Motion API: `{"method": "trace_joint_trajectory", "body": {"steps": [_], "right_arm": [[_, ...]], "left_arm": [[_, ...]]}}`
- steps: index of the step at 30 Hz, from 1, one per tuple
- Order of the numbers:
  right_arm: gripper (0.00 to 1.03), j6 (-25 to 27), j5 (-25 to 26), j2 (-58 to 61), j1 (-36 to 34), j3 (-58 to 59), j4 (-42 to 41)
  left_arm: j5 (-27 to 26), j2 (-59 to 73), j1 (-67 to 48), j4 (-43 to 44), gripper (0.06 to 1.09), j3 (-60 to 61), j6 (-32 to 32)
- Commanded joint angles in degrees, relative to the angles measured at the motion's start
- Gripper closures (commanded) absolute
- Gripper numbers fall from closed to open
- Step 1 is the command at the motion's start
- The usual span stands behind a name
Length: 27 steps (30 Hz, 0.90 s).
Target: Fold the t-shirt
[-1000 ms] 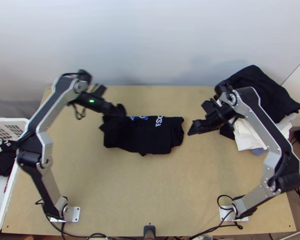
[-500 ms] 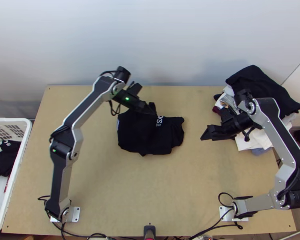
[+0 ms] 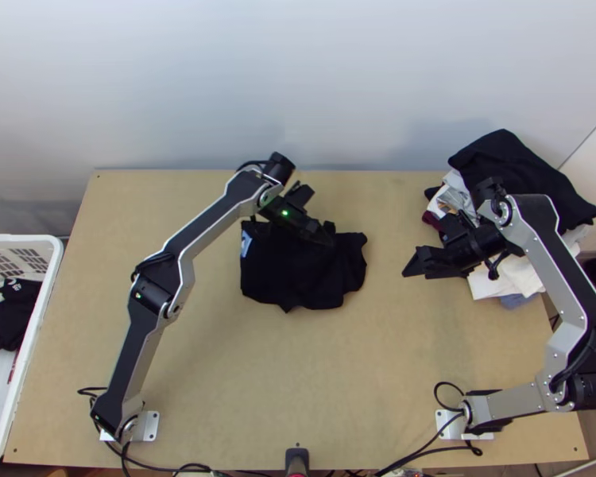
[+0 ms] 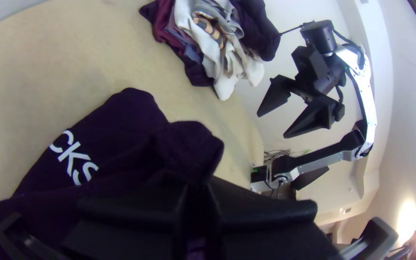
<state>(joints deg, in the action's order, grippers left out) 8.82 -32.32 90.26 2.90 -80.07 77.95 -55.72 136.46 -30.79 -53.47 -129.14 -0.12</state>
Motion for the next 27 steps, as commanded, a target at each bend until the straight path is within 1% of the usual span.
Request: {"method": "trace_joint_trajectory", "body": {"steps": [1,3,10,14,21,22,24,27], "right_arm": [[0.08,-0.03,0.06,0.44,-0.17,0.00,-0.26],[0.08,-0.03,0.06,0.44,-0.17,-0.08,-0.35],[0.08,0.06,-0.03,0.44,-0.17,-0.43,-0.35],[0.08,0.23,0.06,-0.17,-0.17,-0.52,-0.35],[0.07,0.50,-0.03,-1.23,-0.08,-0.17,-0.35],[0.07,0.41,-0.03,-1.31,0.00,-0.08,-0.35],[0.07,0.41,-0.03,-1.58,0.27,-0.08,-0.35],[0.07,0.67,0.06,-2.02,0.27,-0.26,-0.35]], "left_arm": [[0.27,1.70,-1.91,2.32,0.49,-0.15,-1.90],[0.27,1.35,-3.05,1.44,0.10,0.65,-1.29],[0.09,-0.76,-5.51,-0.49,0.09,1.44,-1.81],[0.27,-2.52,-6.04,-0.93,0.09,1.26,-0.23],[0.27,-5.16,-2.96,-0.67,0.09,-0.32,-0.32],[-0.61,-5.51,-1.82,-0.93,0.09,-0.23,-1.20],[-5.80,-5.33,0.64,-0.84,0.09,-0.06,-1.90],[-6.41,-5.16,2.57,-0.05,0.10,-0.23,-1.99]]}}
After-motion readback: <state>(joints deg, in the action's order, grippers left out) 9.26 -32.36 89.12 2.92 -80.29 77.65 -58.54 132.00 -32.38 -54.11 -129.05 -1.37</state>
